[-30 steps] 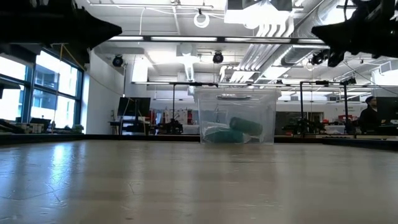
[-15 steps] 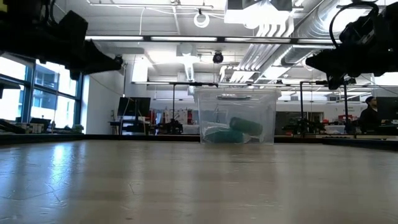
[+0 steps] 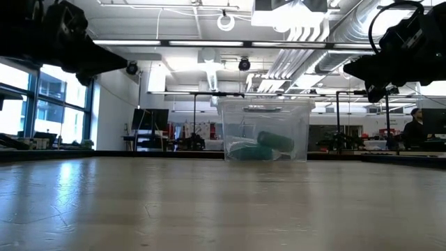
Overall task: Roll bandage
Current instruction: Return to Home Position
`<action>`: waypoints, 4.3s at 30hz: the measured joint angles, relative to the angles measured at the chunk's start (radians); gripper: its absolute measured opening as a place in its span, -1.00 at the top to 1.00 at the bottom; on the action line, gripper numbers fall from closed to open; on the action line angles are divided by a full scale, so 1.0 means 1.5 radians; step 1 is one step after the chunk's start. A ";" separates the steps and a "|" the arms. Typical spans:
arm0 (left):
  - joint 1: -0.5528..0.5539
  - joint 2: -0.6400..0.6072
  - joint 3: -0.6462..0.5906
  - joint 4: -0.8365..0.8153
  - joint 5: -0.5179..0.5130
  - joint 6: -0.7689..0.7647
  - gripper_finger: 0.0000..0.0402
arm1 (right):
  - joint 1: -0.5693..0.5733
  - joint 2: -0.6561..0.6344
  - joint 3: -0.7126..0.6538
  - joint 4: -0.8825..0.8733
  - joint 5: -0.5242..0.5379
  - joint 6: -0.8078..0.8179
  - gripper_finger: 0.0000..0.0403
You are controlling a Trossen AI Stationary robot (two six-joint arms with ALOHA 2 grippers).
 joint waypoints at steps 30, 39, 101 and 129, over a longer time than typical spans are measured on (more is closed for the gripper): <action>0.000 -0.293 -0.023 -0.221 0.266 0.066 1.00 | 0.100 -0.035 0.000 0.001 0.000 0.000 1.00; 0.007 -0.258 -0.054 -0.168 0.274 0.036 1.00 | 0.100 -0.035 0.000 0.001 0.000 0.000 1.00; 0.006 -0.290 -0.055 -0.165 0.271 0.035 1.00 | 0.198 -0.031 0.000 0.001 0.000 0.000 1.00; 0.006 -0.290 -0.055 -0.165 0.270 0.035 1.00 | 0.198 -0.031 0.000 0.001 0.000 0.000 1.00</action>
